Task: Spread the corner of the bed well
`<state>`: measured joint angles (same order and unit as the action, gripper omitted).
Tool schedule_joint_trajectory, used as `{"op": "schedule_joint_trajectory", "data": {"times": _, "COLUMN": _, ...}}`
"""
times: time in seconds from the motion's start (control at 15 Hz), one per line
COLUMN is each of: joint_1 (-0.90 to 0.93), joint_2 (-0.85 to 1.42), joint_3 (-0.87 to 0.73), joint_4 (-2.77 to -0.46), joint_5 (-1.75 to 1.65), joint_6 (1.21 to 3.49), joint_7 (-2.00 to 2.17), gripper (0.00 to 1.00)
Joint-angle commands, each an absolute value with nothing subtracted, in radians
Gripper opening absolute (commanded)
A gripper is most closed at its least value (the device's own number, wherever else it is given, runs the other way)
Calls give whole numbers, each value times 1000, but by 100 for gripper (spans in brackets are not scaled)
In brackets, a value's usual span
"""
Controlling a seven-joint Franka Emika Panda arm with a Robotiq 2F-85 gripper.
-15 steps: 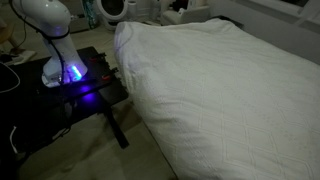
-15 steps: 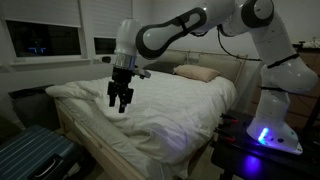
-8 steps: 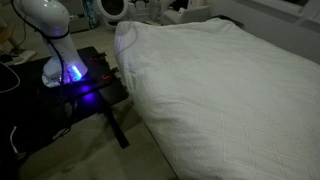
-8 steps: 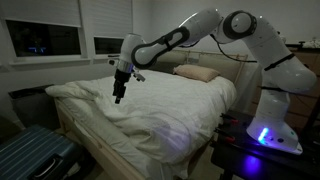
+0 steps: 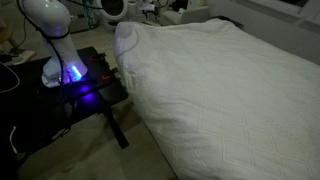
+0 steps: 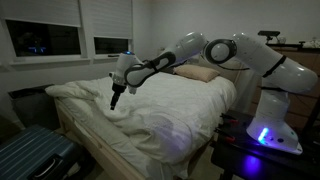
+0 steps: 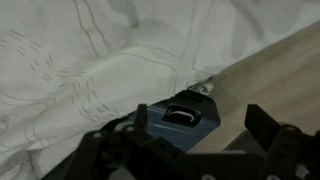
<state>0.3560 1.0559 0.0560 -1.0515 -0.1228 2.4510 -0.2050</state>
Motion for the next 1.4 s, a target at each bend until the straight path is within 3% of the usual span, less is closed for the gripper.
{"op": "schedule_joint_trajectory", "data": {"times": 0.0, "joint_1": 462, "joint_2": 1169, "joint_3": -57, "joint_4": -817, "joint_5": -167, "joint_6": 2299, "joint_7": -7, "gripper": 100}}
{"op": "schedule_joint_trajectory", "data": {"times": 0.33, "joint_1": 538, "joint_2": 1259, "joint_3": -134, "joint_4": -643, "joint_5": -147, "joint_6": 1984, "joint_7": 241, "gripper": 100}}
{"op": "schedule_joint_trajectory", "data": {"times": 0.6, "joint_1": 528, "joint_2": 1310, "joint_3": -95, "joint_4": -580, "joint_5": -153, "joint_6": 1799, "joint_7": 395, "gripper": 100}}
{"op": "schedule_joint_trajectory", "data": {"times": 1.33, "joint_1": 473, "joint_2": 1415, "joint_3": -107, "joint_4": -565, "joint_5": -98, "joint_6": 1645, "joint_7": 648, "gripper": 100}}
